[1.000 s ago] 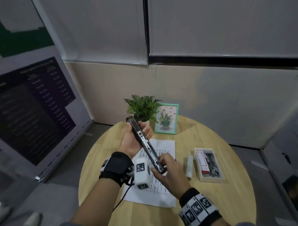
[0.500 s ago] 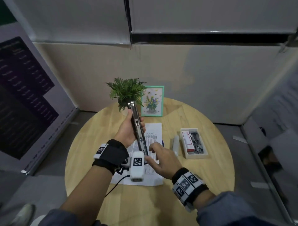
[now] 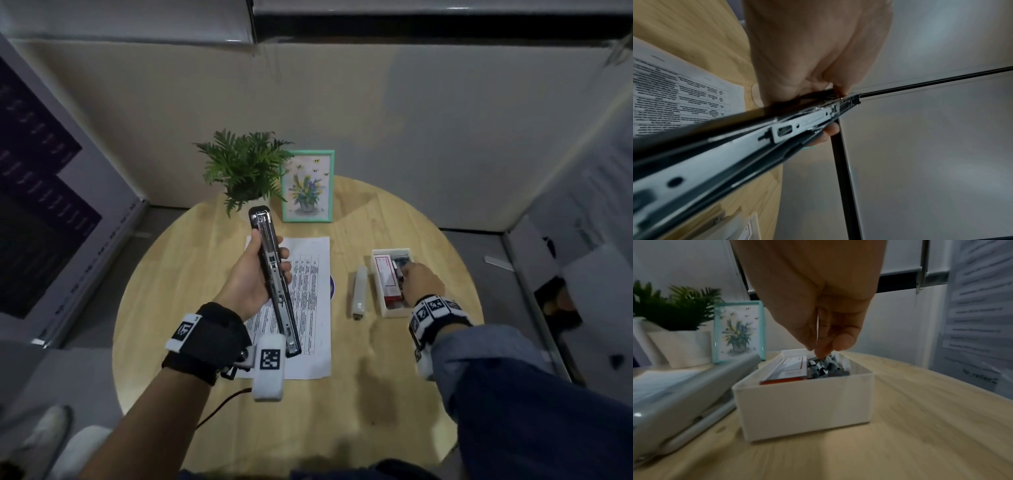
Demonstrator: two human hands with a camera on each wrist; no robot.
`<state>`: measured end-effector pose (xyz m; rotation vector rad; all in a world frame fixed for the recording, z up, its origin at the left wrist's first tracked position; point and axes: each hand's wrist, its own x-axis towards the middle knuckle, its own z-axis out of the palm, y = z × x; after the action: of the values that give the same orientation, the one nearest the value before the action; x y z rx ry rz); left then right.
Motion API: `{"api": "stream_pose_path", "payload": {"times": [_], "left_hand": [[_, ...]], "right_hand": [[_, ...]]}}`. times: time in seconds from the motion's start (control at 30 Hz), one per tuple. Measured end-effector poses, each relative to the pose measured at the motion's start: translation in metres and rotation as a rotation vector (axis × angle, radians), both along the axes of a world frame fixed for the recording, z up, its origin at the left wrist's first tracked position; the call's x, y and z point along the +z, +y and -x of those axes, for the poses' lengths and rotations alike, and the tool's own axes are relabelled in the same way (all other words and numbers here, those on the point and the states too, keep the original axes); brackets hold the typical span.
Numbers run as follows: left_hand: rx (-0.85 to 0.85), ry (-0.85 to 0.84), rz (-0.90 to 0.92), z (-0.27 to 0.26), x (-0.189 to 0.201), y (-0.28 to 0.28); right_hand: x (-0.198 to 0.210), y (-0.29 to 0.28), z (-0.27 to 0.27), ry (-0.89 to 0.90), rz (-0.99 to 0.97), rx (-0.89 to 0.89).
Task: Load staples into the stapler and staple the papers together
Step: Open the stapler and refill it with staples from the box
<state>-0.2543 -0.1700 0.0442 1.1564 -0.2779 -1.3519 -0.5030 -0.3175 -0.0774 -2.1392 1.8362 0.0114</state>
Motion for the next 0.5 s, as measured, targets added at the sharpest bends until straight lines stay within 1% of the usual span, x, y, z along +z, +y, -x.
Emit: {"api": "stream_pose_path", "payload": {"times": [0.1,0.2,0.3,0.5], "left_hand": [[-0.001,-0.002,-0.027,0.003,-0.004,-0.003],[0.002,0.0,-0.054,0.003,-0.007,-0.008],[0.0,0.017,-0.066,0.002,-0.01,-0.013],[-0.019,0.02,-0.078,0.005,-0.015,-0.02]], "right_hand": [[-0.004,-0.012,-0.01,0.036,0.017,0.08],[-0.006,-0.018,-0.016,0.164,-0.048,0.11],[-0.011,-0.024,-0.015,0.211,-0.093,0.123],[-0.009,-0.03,-0.009,0.257,-0.023,0.251]]}}
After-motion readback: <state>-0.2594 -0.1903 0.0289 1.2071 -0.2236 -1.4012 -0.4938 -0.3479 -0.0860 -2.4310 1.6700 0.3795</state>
